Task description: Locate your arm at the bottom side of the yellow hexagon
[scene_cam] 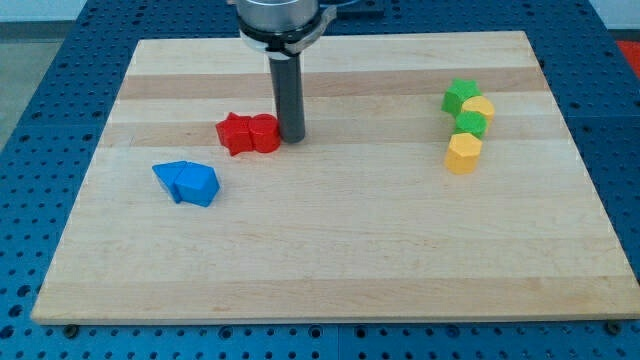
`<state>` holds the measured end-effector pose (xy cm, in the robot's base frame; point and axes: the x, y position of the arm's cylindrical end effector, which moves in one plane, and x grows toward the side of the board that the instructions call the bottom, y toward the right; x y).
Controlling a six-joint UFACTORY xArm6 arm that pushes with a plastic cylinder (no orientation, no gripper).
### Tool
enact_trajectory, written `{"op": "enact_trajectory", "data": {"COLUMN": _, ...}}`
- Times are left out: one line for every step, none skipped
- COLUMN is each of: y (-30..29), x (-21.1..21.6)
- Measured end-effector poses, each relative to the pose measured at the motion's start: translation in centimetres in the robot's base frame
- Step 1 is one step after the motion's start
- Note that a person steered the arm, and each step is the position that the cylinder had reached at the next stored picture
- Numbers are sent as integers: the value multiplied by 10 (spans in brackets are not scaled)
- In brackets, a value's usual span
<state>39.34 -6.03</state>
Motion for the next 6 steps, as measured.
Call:
{"op": "enact_trajectory", "data": {"y": -3, "x": 0}}
{"op": "enact_trajectory", "data": {"y": 48, "x": 16}}
{"op": "enact_trajectory", "data": {"y": 111, "x": 53}}
{"op": "enact_trajectory", "data": {"y": 174, "x": 89}}
{"op": "enact_trajectory", "data": {"y": 259, "x": 101}}
{"op": "enact_trajectory", "data": {"y": 357, "x": 45}}
